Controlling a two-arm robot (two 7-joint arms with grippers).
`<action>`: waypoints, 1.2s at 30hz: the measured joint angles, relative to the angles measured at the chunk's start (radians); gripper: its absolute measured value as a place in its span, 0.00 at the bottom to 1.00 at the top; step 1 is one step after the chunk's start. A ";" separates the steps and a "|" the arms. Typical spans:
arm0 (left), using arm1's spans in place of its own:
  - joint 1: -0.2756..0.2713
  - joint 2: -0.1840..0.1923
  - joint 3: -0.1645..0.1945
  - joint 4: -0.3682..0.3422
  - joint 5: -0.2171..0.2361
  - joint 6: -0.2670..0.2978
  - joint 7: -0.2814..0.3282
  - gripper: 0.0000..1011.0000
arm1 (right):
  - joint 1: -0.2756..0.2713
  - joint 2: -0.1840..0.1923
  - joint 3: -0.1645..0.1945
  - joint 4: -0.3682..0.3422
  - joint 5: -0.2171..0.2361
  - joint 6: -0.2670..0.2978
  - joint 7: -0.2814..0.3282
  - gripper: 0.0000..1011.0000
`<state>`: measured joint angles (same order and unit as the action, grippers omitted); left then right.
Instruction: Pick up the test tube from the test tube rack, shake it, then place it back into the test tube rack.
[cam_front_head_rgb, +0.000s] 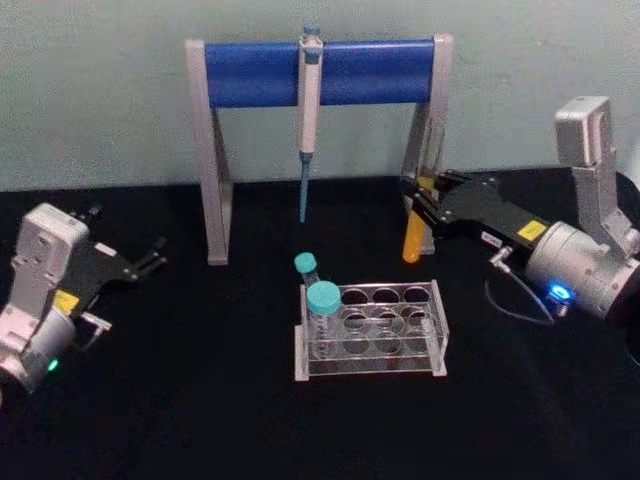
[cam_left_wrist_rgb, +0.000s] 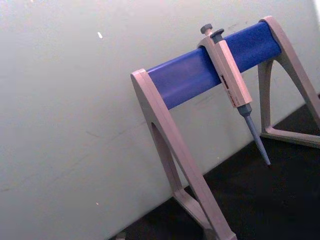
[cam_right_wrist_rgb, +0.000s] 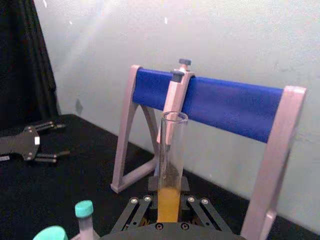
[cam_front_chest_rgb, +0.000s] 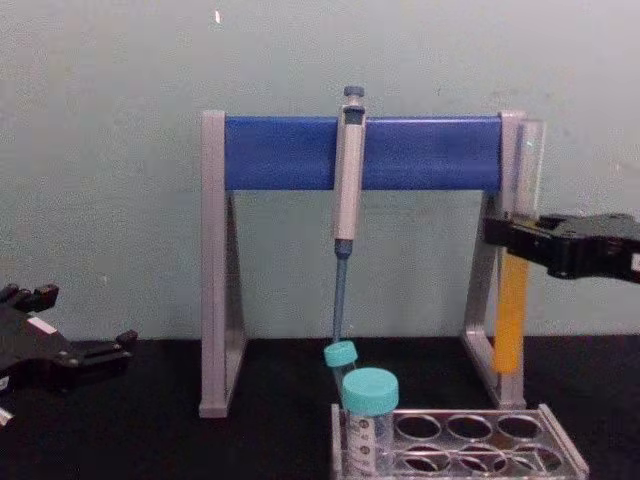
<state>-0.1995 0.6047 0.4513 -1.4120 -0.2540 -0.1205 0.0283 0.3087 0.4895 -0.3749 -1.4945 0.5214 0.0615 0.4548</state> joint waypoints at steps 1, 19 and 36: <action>0.000 0.000 0.000 0.000 0.000 0.000 0.000 0.99 | -0.005 0.004 0.003 -0.008 0.000 0.005 -0.004 0.23; 0.000 0.000 0.000 0.000 0.000 0.000 0.000 0.99 | -0.036 0.034 -0.017 -0.073 0.053 0.028 0.074 0.23; 0.000 0.000 0.000 0.000 0.000 0.000 0.000 0.99 | 0.062 -0.025 -0.045 0.053 0.023 -0.033 0.050 0.23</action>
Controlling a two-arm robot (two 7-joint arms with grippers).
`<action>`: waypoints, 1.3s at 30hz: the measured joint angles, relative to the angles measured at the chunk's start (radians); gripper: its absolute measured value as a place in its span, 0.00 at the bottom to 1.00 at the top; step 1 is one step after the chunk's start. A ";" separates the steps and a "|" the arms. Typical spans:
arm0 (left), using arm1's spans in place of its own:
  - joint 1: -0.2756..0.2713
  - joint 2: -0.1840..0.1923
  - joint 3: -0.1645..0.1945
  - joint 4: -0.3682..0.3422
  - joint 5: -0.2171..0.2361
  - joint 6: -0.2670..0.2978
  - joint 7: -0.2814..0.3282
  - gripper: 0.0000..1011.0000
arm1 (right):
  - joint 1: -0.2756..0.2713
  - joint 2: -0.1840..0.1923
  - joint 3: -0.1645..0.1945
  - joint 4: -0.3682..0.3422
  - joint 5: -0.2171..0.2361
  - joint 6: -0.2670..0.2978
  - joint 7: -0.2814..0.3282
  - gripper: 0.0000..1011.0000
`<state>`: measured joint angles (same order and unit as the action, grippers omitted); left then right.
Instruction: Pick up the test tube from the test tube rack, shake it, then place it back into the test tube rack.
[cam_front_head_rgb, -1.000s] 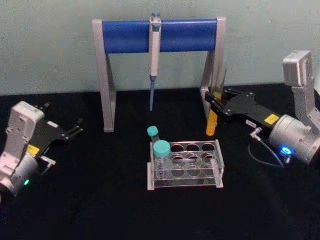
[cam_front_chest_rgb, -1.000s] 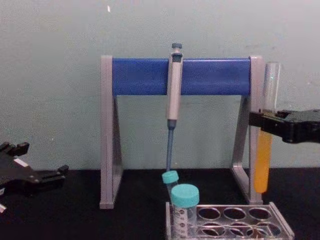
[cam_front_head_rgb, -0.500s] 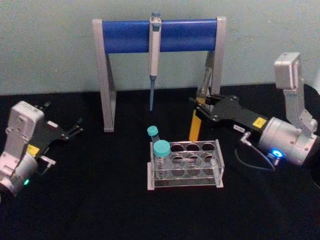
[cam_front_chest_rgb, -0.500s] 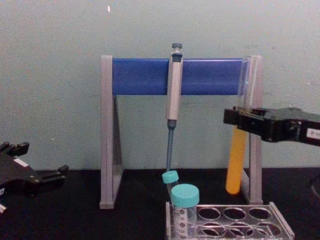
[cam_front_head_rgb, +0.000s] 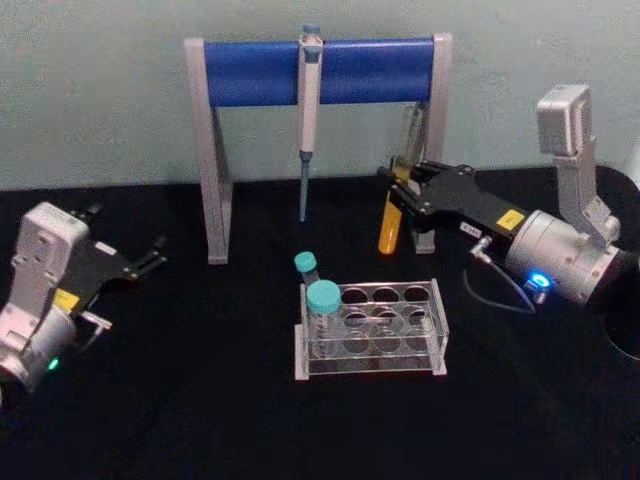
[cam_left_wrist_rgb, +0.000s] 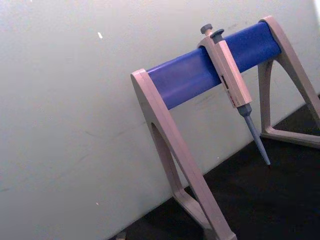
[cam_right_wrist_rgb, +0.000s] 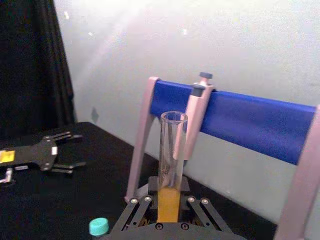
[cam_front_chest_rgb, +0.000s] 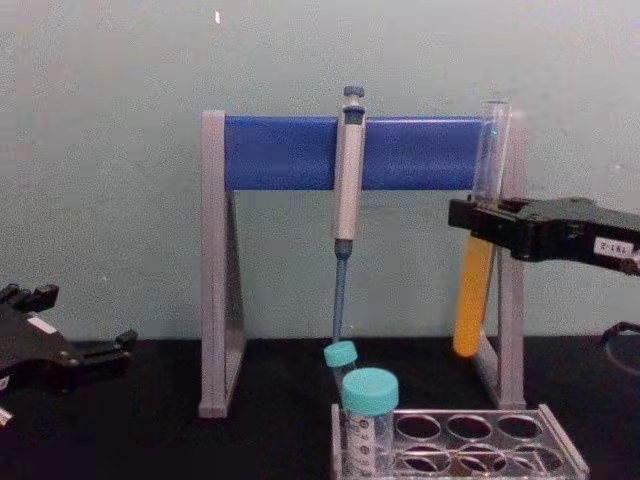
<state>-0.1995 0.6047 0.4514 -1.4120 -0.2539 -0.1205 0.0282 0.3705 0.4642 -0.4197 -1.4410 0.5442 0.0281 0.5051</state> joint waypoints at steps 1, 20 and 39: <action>0.000 0.000 0.000 0.000 0.000 0.000 0.000 0.99 | -0.001 0.000 0.002 0.000 -0.001 0.001 -0.003 0.23; 0.000 0.000 0.000 0.000 0.000 0.000 0.000 0.99 | -0.018 -0.004 0.023 -0.012 -0.011 0.011 -0.018 0.23; 0.000 0.000 0.000 0.000 0.000 0.000 0.000 0.99 | -0.041 0.008 0.026 -0.046 -0.013 0.023 -0.016 0.23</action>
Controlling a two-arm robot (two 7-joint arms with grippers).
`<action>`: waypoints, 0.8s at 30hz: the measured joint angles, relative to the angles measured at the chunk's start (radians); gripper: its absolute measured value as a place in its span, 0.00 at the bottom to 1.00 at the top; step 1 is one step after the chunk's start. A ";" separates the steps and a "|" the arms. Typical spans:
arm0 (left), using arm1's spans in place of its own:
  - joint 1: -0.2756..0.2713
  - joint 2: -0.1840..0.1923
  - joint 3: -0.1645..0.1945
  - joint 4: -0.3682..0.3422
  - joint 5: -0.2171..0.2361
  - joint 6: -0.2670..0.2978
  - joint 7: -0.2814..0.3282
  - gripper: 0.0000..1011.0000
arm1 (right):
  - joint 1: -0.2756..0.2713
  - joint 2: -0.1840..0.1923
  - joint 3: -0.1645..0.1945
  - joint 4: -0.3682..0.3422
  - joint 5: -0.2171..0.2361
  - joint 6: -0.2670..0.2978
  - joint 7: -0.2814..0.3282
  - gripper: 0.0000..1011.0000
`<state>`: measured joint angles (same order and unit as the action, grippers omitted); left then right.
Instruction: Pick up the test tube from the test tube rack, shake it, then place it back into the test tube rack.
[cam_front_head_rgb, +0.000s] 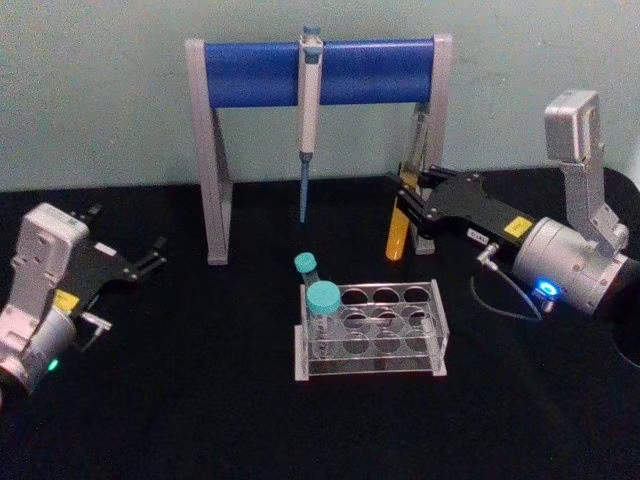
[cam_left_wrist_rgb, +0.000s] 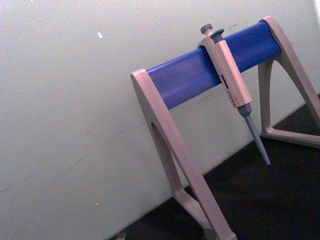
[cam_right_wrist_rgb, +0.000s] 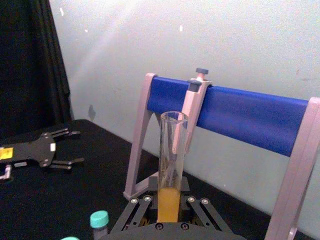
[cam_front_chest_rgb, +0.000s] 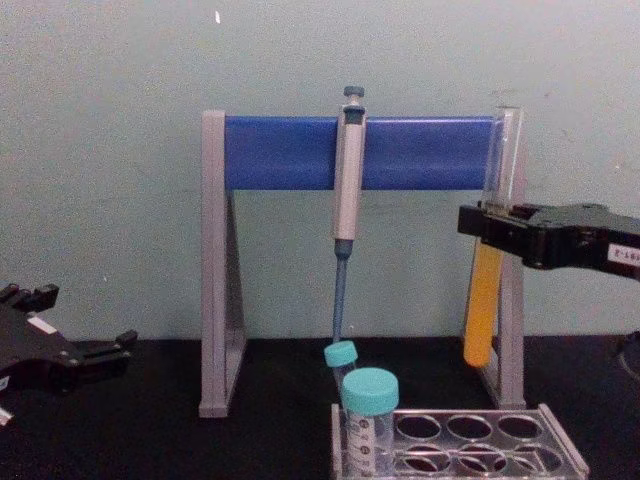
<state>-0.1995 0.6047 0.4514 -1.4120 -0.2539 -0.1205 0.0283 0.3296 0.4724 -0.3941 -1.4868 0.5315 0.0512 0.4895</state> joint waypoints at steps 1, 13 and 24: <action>0.000 0.000 0.000 0.000 0.000 0.000 0.000 0.99 | -0.004 0.003 0.000 -0.006 0.000 0.002 0.000 0.23; 0.000 0.000 0.000 0.000 0.000 0.000 0.000 0.99 | -0.090 0.055 0.007 -0.113 -0.017 0.037 -0.039 0.23; 0.000 0.000 0.000 0.000 0.000 0.000 0.000 0.99 | -0.144 0.070 0.029 -0.158 -0.048 0.031 -0.068 0.23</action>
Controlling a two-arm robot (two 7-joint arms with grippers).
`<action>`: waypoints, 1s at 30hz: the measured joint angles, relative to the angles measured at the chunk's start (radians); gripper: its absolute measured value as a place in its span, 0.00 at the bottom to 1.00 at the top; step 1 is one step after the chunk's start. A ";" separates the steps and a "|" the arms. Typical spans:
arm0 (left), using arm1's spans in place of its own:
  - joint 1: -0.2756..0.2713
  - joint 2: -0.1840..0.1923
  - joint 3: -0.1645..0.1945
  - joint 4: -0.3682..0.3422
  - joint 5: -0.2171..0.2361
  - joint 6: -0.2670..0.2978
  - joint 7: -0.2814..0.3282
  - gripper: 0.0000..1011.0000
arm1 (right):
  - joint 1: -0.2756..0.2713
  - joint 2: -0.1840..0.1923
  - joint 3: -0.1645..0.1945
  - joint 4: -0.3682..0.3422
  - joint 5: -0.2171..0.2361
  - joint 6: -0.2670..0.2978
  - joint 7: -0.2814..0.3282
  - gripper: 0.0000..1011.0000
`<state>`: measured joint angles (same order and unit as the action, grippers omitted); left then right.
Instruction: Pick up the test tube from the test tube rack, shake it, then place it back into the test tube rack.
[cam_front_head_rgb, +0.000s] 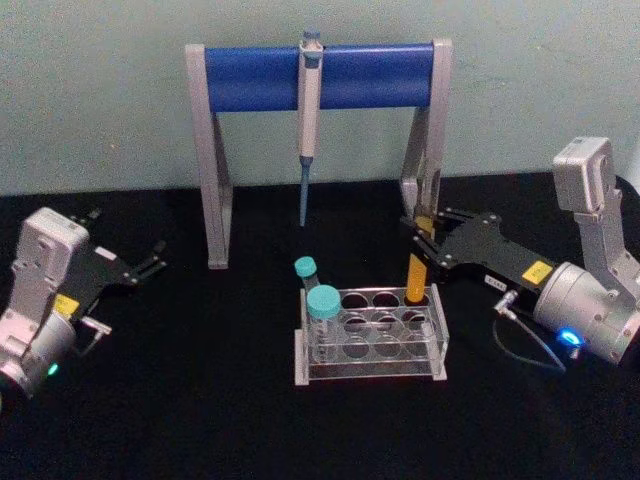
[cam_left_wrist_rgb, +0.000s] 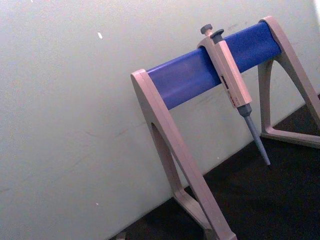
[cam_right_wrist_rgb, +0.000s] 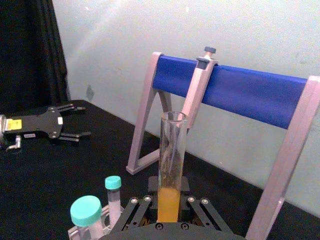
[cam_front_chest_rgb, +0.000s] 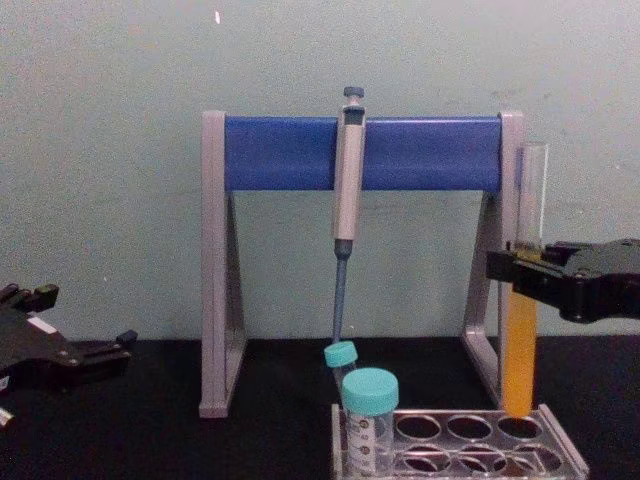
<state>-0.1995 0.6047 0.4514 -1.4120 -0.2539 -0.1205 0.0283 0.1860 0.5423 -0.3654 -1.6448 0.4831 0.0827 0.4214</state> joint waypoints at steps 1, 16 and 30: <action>0.000 0.000 0.000 0.000 0.000 0.000 0.000 0.99 | -0.003 0.000 0.003 0.000 -0.003 0.000 -0.002 0.23; 0.000 0.000 0.000 0.000 0.000 0.000 0.000 0.99 | 0.006 -0.020 0.011 0.035 -0.018 -0.008 0.012 0.23; 0.000 0.000 0.000 0.000 0.000 0.000 0.000 0.99 | 0.018 -0.037 0.010 0.073 -0.019 -0.011 0.024 0.23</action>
<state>-0.1995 0.6047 0.4514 -1.4120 -0.2539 -0.1205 0.0283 0.2043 0.5050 -0.3555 -1.5715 0.4646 0.0712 0.4457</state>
